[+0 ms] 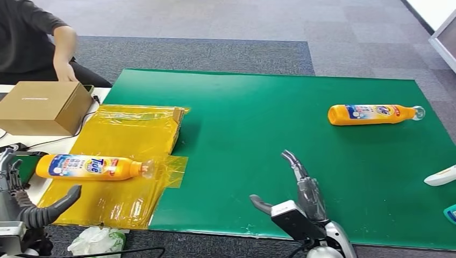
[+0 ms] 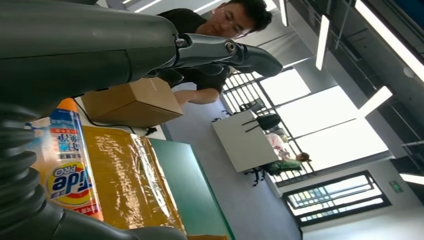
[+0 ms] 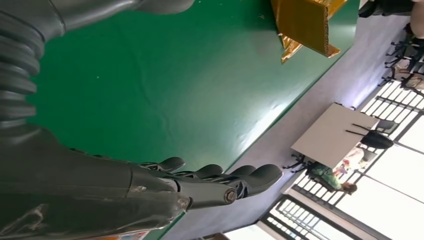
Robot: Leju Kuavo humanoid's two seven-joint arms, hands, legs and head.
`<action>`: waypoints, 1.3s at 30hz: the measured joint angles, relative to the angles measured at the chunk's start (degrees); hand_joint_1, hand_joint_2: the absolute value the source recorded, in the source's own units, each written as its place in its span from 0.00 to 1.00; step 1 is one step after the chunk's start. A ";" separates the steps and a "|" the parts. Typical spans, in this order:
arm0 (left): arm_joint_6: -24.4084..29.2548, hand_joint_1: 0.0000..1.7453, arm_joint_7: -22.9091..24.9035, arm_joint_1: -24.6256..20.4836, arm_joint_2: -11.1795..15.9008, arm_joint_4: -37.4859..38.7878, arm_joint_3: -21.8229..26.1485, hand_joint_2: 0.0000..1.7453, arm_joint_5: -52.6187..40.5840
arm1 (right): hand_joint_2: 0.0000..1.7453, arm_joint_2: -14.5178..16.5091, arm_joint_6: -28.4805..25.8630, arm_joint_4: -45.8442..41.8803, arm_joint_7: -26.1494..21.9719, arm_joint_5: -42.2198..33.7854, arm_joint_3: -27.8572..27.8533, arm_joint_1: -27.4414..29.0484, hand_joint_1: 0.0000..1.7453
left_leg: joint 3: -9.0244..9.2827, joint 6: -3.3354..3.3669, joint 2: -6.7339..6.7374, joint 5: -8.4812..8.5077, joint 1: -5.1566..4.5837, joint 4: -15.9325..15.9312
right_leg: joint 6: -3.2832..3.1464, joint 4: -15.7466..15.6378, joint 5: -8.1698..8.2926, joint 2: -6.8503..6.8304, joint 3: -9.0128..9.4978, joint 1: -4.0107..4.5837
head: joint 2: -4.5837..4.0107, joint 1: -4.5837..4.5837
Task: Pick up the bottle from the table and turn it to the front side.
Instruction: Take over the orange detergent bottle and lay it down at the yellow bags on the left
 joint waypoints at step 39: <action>-34.24 0.00 0.57 -3.93 -7.46 13.09 15.54 1.00 7.72 | 1.00 -0.68 5.48 -2.50 -7.18 -1.11 3.07 1.43 0.00 | 0.01 0.01 0.00 -0.01 0.00 0.00 | 0.01 -0.01 -0.01 0.00 -0.09 -0.01 | 0.00 0.00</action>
